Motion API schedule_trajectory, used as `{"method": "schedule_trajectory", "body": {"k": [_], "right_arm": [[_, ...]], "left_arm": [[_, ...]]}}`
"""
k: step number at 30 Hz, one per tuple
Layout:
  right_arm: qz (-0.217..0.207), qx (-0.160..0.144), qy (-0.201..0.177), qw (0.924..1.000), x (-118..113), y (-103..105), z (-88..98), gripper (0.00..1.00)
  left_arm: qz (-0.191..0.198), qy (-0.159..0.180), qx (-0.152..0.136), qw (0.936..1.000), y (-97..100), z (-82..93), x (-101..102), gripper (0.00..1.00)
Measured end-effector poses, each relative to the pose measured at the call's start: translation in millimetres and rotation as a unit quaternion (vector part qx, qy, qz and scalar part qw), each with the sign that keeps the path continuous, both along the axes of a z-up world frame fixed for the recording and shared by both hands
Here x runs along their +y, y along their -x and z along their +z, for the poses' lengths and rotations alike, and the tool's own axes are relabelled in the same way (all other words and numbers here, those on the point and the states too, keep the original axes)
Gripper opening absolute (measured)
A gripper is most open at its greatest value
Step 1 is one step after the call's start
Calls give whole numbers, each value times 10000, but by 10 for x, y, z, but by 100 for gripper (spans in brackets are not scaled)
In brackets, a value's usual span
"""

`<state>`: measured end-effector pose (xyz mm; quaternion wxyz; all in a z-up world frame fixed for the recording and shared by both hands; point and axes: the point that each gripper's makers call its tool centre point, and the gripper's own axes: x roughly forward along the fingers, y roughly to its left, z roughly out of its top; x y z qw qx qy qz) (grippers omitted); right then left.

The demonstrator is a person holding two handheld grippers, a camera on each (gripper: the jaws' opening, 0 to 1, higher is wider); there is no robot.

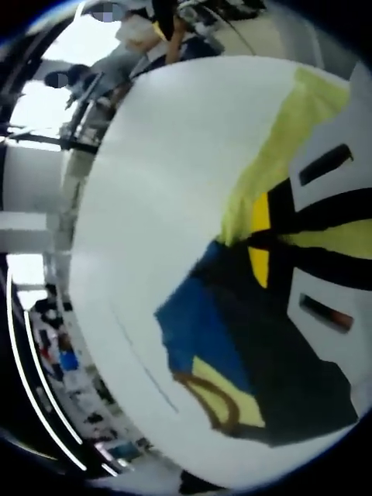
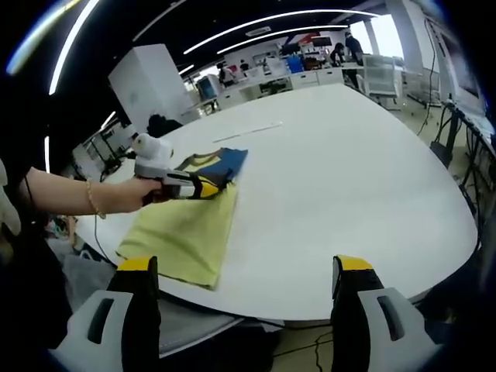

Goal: Fold the garment on the visible template until the final outline fits inside the template.

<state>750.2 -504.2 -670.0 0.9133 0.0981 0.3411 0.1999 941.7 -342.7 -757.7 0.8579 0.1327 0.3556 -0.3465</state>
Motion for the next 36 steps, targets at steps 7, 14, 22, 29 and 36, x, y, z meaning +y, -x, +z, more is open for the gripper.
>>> {"method": "schedule_trajectory", "body": {"k": [7, 14, 22, 29, 36], "right_arm": [[-51, 4, 20, 10000, -44, 32, 7, 92], [-59, 11, 27, 10000, -51, 41, 10, 92], [119, -101, 31, 9999, 86, -70, 115, 93], [423, -225, 32, 9988, 319, -177, 221, 93], [738, -345, 58, 9967, 561, -251, 325, 93]], "left_arm": [[-117, 15, 5, 9999, 58, -48, -130, 0], [-89, 51, 23, 9999, 64, -19, -92, 0], [7, 150, -219, 9996, 34, 231, 158, 9], [407, 377, -329, 9979, 71, 499, 645, 24], [946, 468, -281, 9940, 245, 632, 1279, 32]]}}
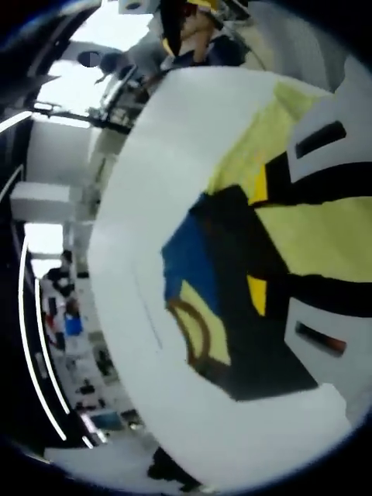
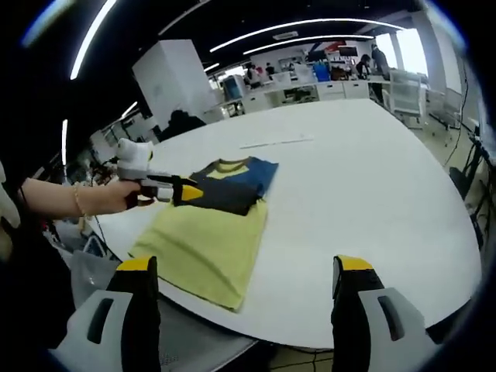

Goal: Fold the garment on the visible template until the final outline fits inside the template.

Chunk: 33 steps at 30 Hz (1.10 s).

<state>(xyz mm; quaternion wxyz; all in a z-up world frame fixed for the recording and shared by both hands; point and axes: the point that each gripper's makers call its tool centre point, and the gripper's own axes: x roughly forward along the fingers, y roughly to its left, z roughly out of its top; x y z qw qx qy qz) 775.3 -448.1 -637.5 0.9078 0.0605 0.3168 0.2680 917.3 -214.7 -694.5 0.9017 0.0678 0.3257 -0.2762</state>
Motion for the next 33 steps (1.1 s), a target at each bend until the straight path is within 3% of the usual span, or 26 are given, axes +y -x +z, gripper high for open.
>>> {"method": "schedule_trajectory", "body": {"k": [11, 16, 23, 33], "right_arm": [[411, -113, 59, 9991, 316, -65, 123, 93], [502, -204, 68, 9985, 395, -108, 217, 93], [601, -286, 170, 9976, 440, -153, 328, 93], [536, -241, 300, 9978, 332, -83, 344, 94]], "left_arm": [[211, 305, -247, 9990, 396, 506, 588, 47], [555, 376, -362, 9971, 637, 741, 986, 56], [1238, 510, -402, 9902, 1029, 931, 1614, 71], [1852, 497, -768, 9784, 1398, 1162, 2192, 79]]}}
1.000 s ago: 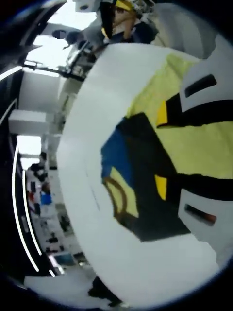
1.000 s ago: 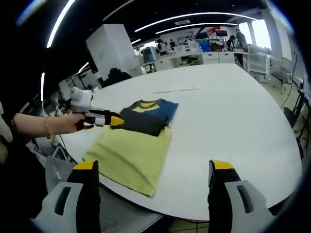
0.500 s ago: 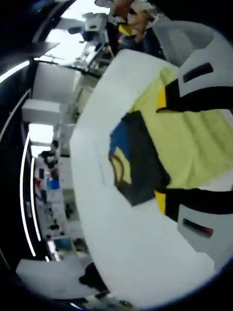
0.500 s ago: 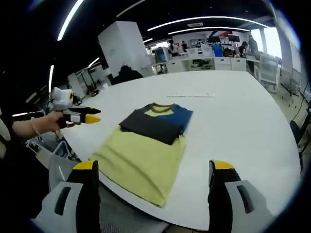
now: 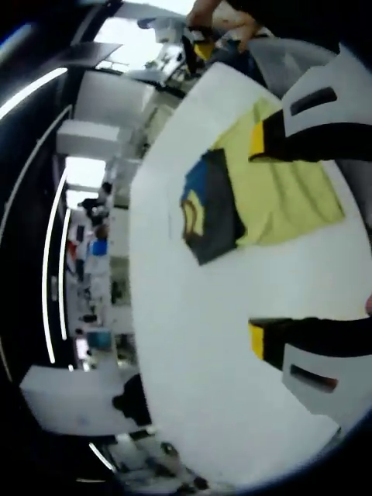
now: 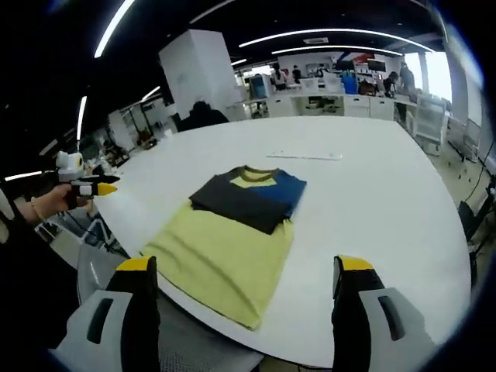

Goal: Fold the garment on the visible template until the final outline fits inside the template.

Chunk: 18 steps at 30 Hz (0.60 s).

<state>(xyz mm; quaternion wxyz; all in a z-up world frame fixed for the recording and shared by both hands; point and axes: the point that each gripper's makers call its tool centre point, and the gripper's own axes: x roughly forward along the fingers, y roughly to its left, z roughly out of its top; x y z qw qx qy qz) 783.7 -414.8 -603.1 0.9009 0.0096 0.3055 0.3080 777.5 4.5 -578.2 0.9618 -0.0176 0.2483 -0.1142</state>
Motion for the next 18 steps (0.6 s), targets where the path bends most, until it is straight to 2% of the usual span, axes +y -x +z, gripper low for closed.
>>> {"method": "schedule_trajectory", "body": {"k": [5, 9, 13, 15, 18], "right_arm": [[-75, 25, 29, 10000, -57, 55, -13, 95], [-80, 55, -1, 10000, -57, 100, -23, 97], [-59, 108, 34, 9999, -64, 139, -46, 100], [-29, 125, 21, 9999, -70, 157, -43, 100], [-11, 137, -75, 9999, -85, 185, -24, 100]], "left_arm": [[136, -33, -61, 9999, 113, 66, 158, 86], [78, -3, 102, 9999, 191, 14, 193, 96], [-460, -20, 370, 9983, 312, -89, 85, 99], [-602, 47, 520, 9968, 360, -135, 42, 99], [-622, 89, 518, 9967, 362, -146, 35, 99]]}}
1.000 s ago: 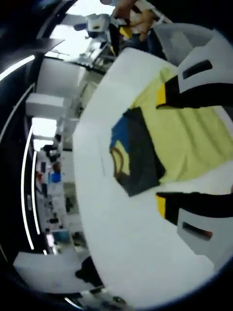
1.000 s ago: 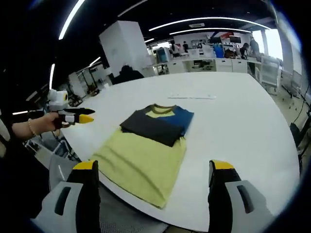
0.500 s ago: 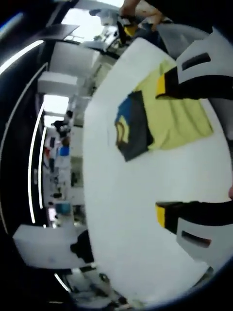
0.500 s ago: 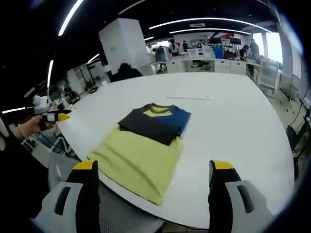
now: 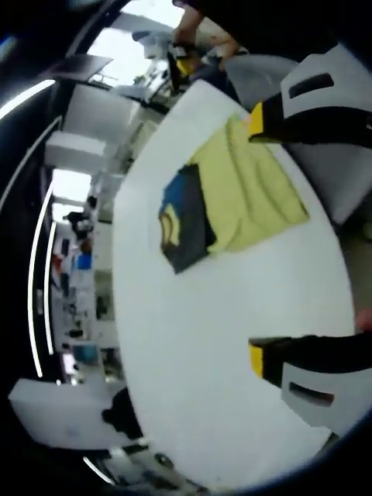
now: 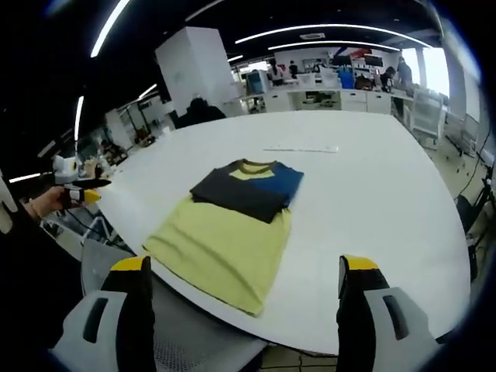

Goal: Fold the garment on the visible template until the final outline fits inside the template.

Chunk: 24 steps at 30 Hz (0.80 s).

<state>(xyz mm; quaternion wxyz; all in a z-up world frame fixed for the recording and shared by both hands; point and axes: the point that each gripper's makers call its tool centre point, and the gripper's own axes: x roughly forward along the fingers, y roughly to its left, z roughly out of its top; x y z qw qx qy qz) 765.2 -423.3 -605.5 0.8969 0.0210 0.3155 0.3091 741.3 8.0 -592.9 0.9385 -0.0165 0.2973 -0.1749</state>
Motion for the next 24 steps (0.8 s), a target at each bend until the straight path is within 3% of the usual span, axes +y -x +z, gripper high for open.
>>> {"method": "schedule_trajectory", "body": {"k": [13, 16, 24], "right_arm": [[53, 256, 89, 9996, 44, 82, -195, 100], [76, 324, 82, 9994, 50, 102, -220, 96], [102, 473, 3, 9988, 81, 55, -368, 89]], "left_arm": [[-188, -98, 283, 9994, 0, -182, -61, 99], [-239, -114, 366, 9990, 5, -239, -85, 99], [-251, 140, 620, 9977, 9, -441, -168, 99]]}}
